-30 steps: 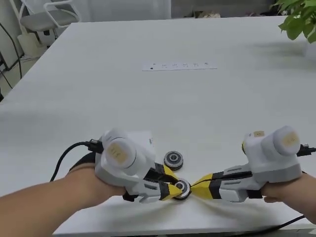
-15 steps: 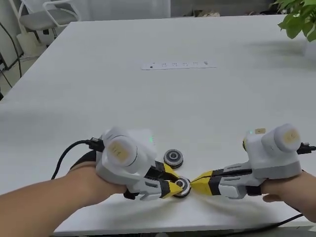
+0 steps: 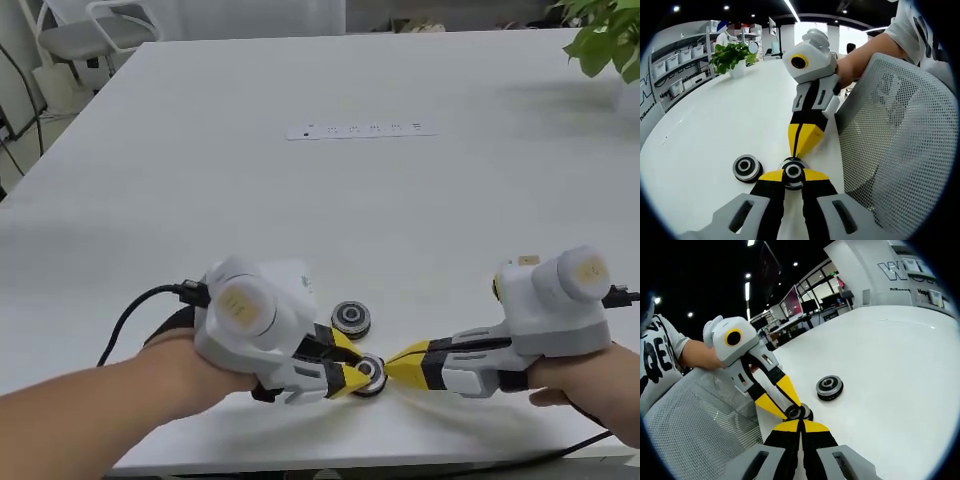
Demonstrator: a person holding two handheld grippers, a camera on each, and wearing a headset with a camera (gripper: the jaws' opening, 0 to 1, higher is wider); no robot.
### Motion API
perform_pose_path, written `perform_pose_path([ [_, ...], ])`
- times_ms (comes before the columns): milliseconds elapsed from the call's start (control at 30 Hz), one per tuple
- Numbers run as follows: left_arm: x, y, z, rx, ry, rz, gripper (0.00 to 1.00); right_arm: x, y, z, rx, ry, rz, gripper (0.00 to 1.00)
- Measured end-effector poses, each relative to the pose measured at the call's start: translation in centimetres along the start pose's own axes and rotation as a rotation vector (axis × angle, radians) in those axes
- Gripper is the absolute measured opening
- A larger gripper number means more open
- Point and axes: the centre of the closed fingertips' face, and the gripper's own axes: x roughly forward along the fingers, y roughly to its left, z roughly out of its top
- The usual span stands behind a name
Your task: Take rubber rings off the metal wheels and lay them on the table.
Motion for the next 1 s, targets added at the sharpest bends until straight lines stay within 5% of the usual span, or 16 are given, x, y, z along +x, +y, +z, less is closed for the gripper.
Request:
perform_pose_path([
  [1000, 0.11, 0.00, 0.01, -0.004, 0.042, 0.011, 0.07, 0.35, 0.62, 0.27, -0.033, 0.005, 0.013, 0.00],
])
